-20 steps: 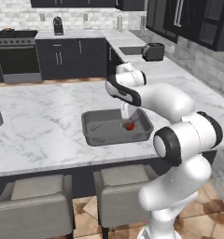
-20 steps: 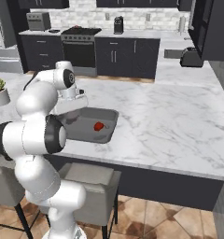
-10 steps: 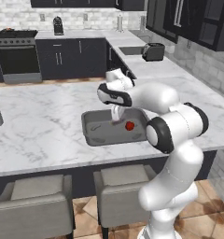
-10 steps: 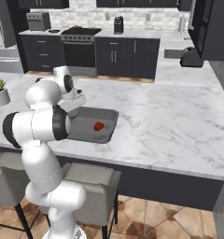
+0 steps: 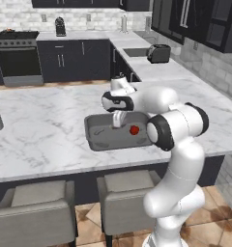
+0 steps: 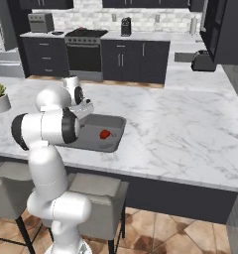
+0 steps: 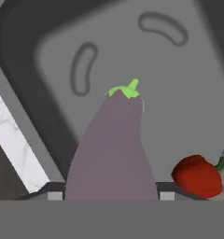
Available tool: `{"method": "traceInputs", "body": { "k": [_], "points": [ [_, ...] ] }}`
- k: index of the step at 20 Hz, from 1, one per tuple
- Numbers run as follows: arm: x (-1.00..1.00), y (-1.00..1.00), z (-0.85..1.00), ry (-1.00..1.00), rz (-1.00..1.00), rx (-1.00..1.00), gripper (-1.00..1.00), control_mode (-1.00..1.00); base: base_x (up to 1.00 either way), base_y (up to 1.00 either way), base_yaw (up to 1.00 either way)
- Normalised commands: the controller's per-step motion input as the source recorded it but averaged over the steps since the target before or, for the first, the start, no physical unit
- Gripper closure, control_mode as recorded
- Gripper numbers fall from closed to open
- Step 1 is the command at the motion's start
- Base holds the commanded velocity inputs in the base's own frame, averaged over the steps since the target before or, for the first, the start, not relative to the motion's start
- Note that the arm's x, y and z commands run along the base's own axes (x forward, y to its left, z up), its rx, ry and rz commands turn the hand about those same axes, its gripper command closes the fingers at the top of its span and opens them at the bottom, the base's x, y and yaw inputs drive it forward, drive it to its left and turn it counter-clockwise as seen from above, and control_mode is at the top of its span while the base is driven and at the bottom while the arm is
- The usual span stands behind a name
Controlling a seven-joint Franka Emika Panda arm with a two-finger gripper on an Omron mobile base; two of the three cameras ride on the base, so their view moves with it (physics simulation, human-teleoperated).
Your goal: Place the cold items (eggplant and bell pepper) from the fridge in one tupperware on the dining counter. Place the warm items (hot dog and kebab skewer) in the stove area in another tupperware.
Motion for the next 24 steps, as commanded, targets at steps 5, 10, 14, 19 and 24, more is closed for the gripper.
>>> {"method": "traceInputs", "body": {
  "k": [5, 10, 14, 19, 24],
  "points": [
    [0.44, -0.01, -0.32, 0.0, 0.09, 0.07, 1.0, -1.0, 0.0, 0.0, 0.0],
    [0.51, 0.0, -0.38, 0.0, 0.13, 0.0, 1.0, -1.0, 0.0, 0.0, 0.0],
    [0.53, 0.0, -0.34, 0.0, 0.12, 0.0, 1.0, -1.0, 0.0, 0.0, 0.0],
    [0.54, 0.0, -0.35, 0.0, 0.1, 0.0, 1.0, -1.0, 0.0, 0.0, 0.0],
    [0.39, 0.0, -0.43, 0.0, 0.08, 0.0, -1.0, -1.0, 0.0, 0.0, 0.0]
  ]
}}
